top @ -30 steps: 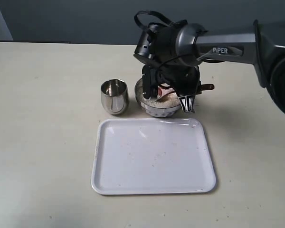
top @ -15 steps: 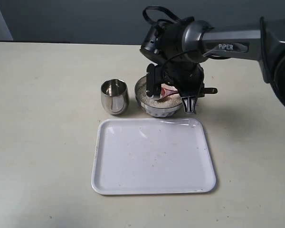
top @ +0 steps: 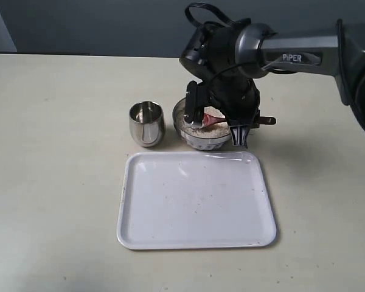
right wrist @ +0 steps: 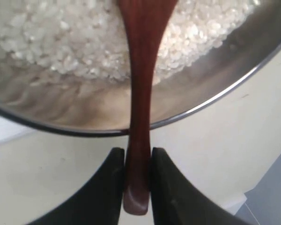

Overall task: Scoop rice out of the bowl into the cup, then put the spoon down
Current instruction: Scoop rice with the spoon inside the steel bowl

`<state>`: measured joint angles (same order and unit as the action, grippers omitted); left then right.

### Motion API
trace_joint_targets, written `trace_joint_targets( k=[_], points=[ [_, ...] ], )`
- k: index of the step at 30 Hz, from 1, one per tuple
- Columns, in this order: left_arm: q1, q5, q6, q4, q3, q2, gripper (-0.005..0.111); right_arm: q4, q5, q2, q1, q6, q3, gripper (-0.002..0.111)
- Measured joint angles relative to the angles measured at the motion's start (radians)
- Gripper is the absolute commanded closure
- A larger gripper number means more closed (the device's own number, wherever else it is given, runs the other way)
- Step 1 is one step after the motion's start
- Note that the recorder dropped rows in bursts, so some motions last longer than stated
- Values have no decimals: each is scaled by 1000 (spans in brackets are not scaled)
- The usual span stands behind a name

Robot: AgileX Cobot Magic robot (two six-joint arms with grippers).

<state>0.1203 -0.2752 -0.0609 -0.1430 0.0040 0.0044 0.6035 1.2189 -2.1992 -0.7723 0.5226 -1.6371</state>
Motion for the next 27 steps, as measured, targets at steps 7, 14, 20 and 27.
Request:
trace_joint_targets(
  k=[7, 14, 20, 27],
  points=[
    [0, 0, 0, 0, 0, 0, 106, -5, 0, 0, 0, -2, 0, 109],
    [0, 0, 0, 0, 0, 0, 106, -5, 0, 0, 0, -2, 0, 109],
    [0, 0, 0, 0, 0, 0, 106, -5, 0, 0, 0, -19, 0, 109],
    [0, 0, 0, 0, 0, 0, 106, -9, 0, 11, 0, -37, 0, 109]
  ],
)
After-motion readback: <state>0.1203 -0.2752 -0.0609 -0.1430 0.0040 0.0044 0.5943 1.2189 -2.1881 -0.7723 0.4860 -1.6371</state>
